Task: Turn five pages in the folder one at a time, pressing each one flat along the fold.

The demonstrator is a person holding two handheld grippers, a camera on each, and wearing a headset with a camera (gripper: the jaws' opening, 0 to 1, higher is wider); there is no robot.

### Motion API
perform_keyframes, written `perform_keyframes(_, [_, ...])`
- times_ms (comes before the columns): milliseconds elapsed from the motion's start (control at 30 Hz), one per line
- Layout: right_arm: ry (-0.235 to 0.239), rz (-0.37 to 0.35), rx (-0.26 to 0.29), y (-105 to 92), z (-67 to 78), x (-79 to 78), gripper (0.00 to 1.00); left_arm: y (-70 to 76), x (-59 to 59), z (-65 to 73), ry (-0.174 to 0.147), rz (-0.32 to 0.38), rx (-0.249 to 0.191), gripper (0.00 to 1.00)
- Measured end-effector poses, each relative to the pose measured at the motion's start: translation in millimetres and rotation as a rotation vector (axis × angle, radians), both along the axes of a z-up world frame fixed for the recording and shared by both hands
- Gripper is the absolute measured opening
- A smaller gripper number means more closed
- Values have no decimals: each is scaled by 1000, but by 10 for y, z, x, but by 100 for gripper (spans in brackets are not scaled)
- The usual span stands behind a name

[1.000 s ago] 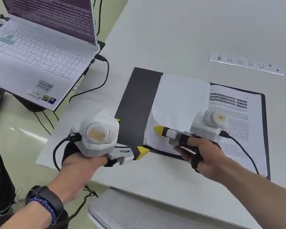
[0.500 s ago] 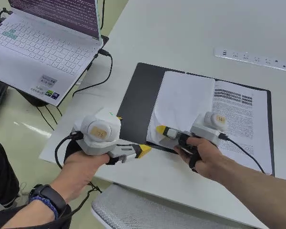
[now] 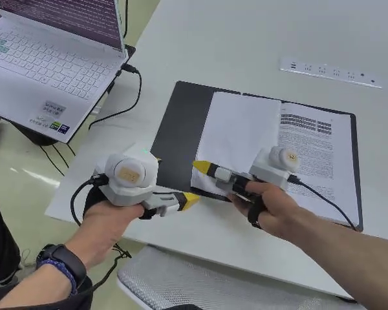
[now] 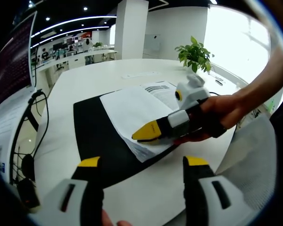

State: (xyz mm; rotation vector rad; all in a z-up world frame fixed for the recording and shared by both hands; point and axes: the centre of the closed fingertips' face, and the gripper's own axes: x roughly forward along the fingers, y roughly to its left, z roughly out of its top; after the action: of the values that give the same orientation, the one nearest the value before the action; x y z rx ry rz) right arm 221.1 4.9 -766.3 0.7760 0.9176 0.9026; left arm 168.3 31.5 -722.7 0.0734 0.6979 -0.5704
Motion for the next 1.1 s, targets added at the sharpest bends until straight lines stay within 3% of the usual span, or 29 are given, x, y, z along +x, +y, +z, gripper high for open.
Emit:
perform_keyframes(167, [-12, 3, 13, -52, 47, -19, 35, -55, 36, 11, 3, -11, 0, 66])
perform_keyframes(267, [0, -10, 70, -80, 147, -15, 33, -76, 79, 30, -6, -15, 2, 63])
perform_keyframes(400, [-37, -16, 68, -175, 264, 3, 33, -95, 146, 12, -8, -22, 4, 60])
perform_keyframes(533, [-91, -1, 34, -324, 349, 41, 32, -158, 187, -5, -3, -38, 10, 56])
perform_keyframes(600, [-144, 4, 0, -422, 393, 63, 31, -172, 221, -16, -3, -38, 7, 54])
perform_keyframes(667, [-160, 0, -12, -509, 436, 54, 30, -188, 265, -35, -6, -38, 7, 52])
perform_keyframes(900, [-188, -39, -45, -825, 429, 66, 25, -312, 360, 15, -29, -51, 6, 41])
perform_keyframes(1100, [-198, -61, -58, -982, 432, 35, 24, -357, 424, -4, -24, -55, 11, 32])
